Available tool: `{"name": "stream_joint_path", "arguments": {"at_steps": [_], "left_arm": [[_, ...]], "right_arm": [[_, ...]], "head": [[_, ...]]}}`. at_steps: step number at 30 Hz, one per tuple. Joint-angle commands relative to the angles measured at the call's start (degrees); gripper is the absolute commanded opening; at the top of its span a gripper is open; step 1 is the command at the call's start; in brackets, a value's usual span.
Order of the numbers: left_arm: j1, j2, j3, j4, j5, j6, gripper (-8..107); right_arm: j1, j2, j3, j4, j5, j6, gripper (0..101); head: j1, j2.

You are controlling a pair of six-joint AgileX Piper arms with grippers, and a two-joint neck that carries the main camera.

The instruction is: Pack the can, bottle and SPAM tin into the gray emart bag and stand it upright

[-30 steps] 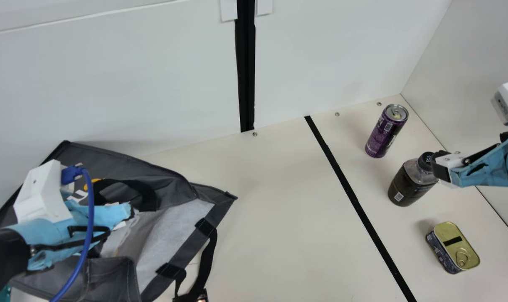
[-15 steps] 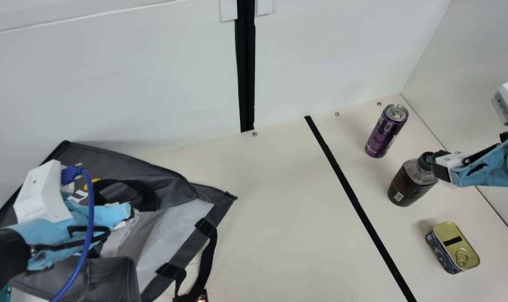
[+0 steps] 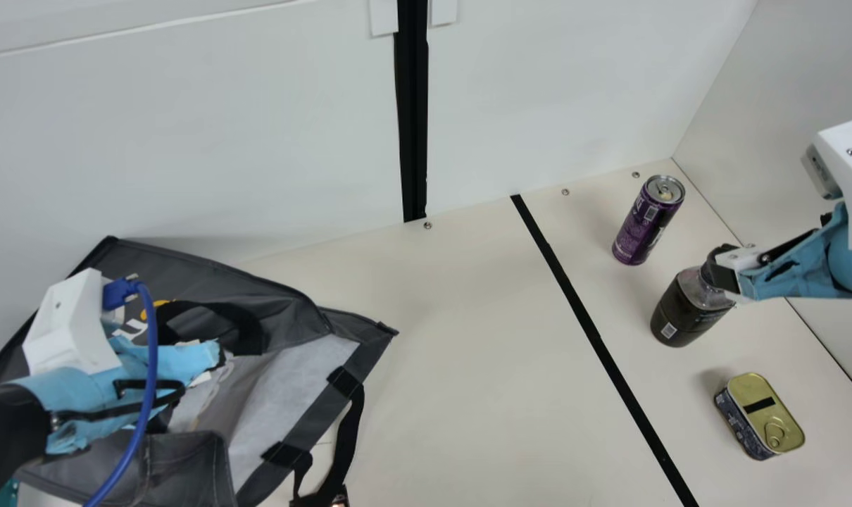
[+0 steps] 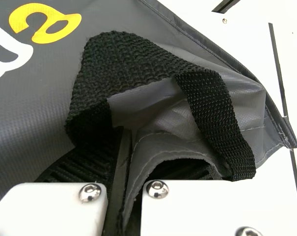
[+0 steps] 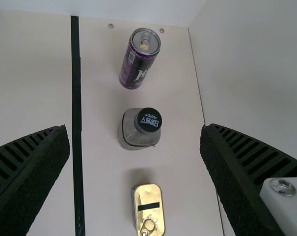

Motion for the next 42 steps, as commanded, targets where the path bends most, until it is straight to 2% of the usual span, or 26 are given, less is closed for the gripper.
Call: {"name": "stream_joint_path", "arguments": {"at_steps": [1, 11, 25, 42], "left_arm": [[0.00, 0.00, 0.00, 0.00, 0.00, 0.00, -8], [0.00, 0.00, 0.00, 0.00, 0.00, 0.00, -8], [0.00, 0.00, 0.00, 0.00, 0.00, 0.00, -8], [0.00, 0.00, 0.00, 0.00, 0.00, 0.00, -8]], "right_arm": [[0.03, 1.09, -0.77, 0.11, -0.06, -0.45, 95], [1.18, 6.81, -5.05, 0.24, -0.68, -1.91, 95], [4.86, 14.60, -11.26, -2.39, -0.79, -1.24, 95], [7.01, 25.28, -20.02, -4.77, 1.77, 2.53, 95]], "head": [[-1.30, -0.05], [-1.30, -0.05], [-1.30, -0.05], [-1.30, -0.05]]}}
